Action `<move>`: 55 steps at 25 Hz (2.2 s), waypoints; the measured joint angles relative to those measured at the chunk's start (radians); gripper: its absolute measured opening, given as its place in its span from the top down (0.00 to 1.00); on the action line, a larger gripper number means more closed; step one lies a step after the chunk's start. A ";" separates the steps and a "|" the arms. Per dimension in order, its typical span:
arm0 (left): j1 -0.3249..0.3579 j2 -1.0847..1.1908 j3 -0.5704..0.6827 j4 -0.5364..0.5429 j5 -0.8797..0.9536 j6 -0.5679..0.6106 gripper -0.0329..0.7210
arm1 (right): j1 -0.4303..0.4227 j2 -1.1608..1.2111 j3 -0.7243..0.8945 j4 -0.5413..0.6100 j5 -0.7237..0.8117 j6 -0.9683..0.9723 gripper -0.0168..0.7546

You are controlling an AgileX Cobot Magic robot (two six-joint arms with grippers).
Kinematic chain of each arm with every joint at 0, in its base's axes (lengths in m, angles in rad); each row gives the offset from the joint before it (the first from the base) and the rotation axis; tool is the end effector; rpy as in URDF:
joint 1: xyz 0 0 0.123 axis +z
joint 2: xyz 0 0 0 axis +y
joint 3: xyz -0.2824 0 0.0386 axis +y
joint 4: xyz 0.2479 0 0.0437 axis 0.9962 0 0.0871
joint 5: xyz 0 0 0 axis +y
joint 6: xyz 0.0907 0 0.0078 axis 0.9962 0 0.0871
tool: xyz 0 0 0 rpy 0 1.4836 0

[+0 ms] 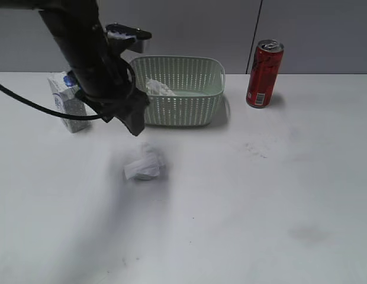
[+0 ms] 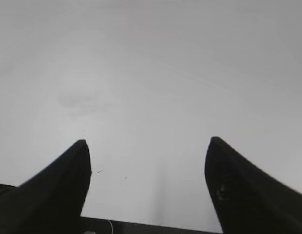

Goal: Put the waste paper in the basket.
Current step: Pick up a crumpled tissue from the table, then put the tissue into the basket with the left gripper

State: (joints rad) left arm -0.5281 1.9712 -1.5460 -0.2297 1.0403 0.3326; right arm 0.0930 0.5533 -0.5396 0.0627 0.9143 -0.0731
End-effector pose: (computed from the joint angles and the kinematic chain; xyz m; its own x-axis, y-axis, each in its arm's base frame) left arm 0.3429 -0.2208 0.2181 -0.7137 0.6584 -0.2391 0.6967 0.7027 -0.1447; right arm 0.0883 0.0128 0.2768 -0.7365 -0.1036 -0.6685 -0.1515 0.9884 0.0137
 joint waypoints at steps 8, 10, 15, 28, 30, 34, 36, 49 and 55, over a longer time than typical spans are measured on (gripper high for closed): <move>-0.037 0.107 -0.022 0.057 -0.015 0.000 0.21 | 0.000 -0.265 0.101 0.000 0.007 0.000 0.26; -0.063 0.128 -0.024 0.081 -0.044 0.000 0.21 | 0.000 -0.313 0.107 0.000 0.010 0.000 0.26; -0.101 0.176 -0.024 0.114 -0.085 0.000 0.21 | 0.000 -0.426 0.120 0.002 0.018 0.000 0.26; -0.102 0.267 -0.034 0.128 -0.107 0.000 0.22 | 0.000 -0.507 0.120 0.002 0.023 0.000 0.26; -0.102 0.267 -0.037 0.126 -0.106 0.000 0.28 | 0.000 -0.507 0.120 0.002 0.023 0.000 0.26; -0.102 0.267 -0.038 0.128 -0.104 0.001 0.55 | 0.000 -0.507 0.120 0.002 0.023 0.000 0.28; -0.101 0.267 -0.042 0.125 -0.094 0.002 0.73 | 0.000 -0.507 0.120 0.002 0.023 0.000 0.31; -0.101 0.168 -0.301 0.099 0.027 0.002 0.96 | 0.000 -0.507 0.120 0.002 0.023 0.000 0.37; -0.101 0.161 -0.417 0.116 -0.213 0.002 0.96 | 0.000 -0.507 0.120 0.002 0.023 0.000 0.37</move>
State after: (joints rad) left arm -0.6291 2.1319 -1.9633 -0.1140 0.8278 0.3348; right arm 0.0930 0.0467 -0.4196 0.0647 0.9375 -0.0731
